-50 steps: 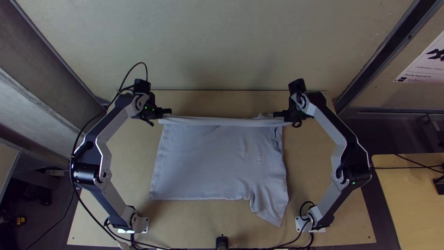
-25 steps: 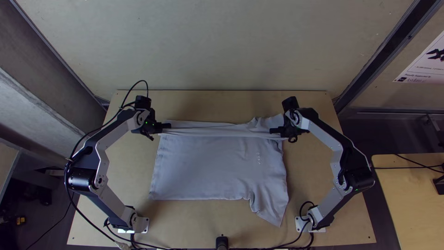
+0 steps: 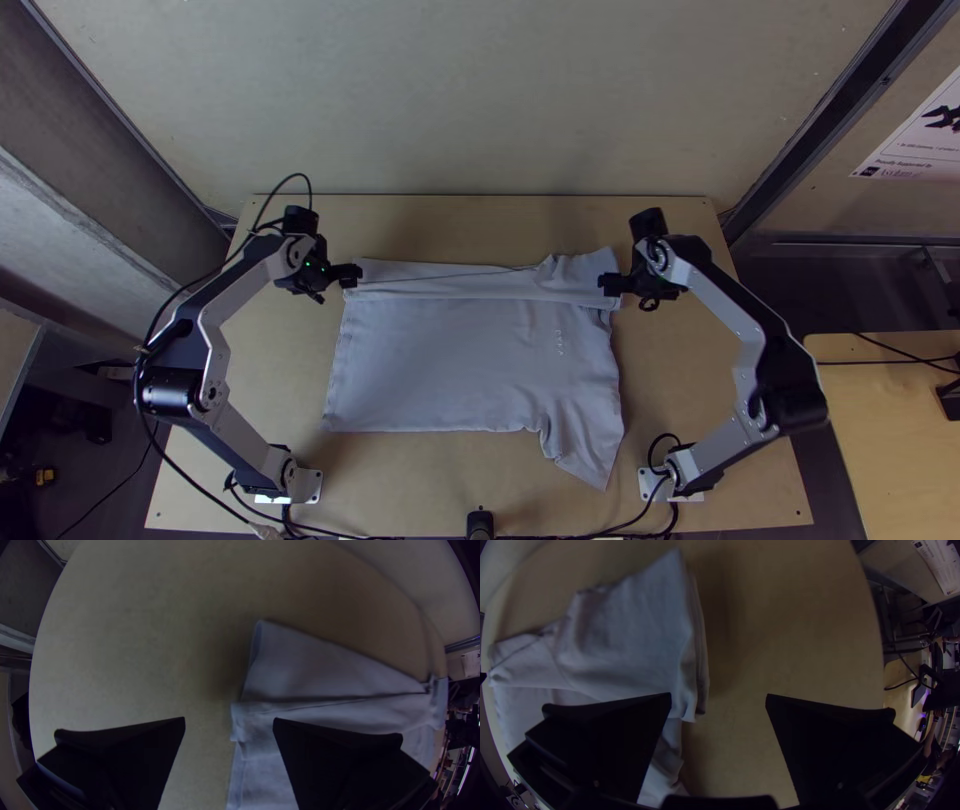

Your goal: Fold the t-shirt

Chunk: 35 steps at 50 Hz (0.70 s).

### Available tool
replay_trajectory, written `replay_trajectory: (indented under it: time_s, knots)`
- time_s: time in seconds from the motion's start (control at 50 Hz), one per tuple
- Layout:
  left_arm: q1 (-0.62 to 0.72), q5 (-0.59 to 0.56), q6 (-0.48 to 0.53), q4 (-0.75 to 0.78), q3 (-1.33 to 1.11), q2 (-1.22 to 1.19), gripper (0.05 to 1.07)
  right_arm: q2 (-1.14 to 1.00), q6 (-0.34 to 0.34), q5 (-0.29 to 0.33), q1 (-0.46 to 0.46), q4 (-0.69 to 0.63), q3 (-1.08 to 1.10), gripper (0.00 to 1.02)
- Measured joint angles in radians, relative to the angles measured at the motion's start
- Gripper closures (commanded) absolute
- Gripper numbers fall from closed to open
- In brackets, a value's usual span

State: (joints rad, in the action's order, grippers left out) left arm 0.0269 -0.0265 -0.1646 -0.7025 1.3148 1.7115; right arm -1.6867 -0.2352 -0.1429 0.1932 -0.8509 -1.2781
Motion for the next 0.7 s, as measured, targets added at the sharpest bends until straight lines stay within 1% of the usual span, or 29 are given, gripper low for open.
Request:
replay_trajectory:
  time_s: [0.2,0.32,0.5,0.58,0.7]
  knots:
    - [0.006,-0.064,0.02,-0.116,0.083,-0.127,0.1,0.167,-0.023,0.0,0.003,-0.087,-0.023,0.04]
    - [0.023,-0.068,0.059,-0.183,0.107,-0.189,0.1,0.235,-0.03,0.0,0.004,-0.156,-0.032,0.04]
    - [0.033,-0.067,0.115,-0.29,0.096,-0.278,0.1,0.277,-0.035,0.006,0.018,-0.28,-0.034,0.04]
    - [0.033,-0.067,0.14,-0.34,0.056,-0.329,0.1,0.298,-0.04,0.026,0.03,-0.317,-0.034,0.07]
    - [0.047,-0.051,0.193,-0.456,-0.048,-0.406,0.1,0.344,-0.042,0.1,0.04,-0.354,-0.034,0.07]
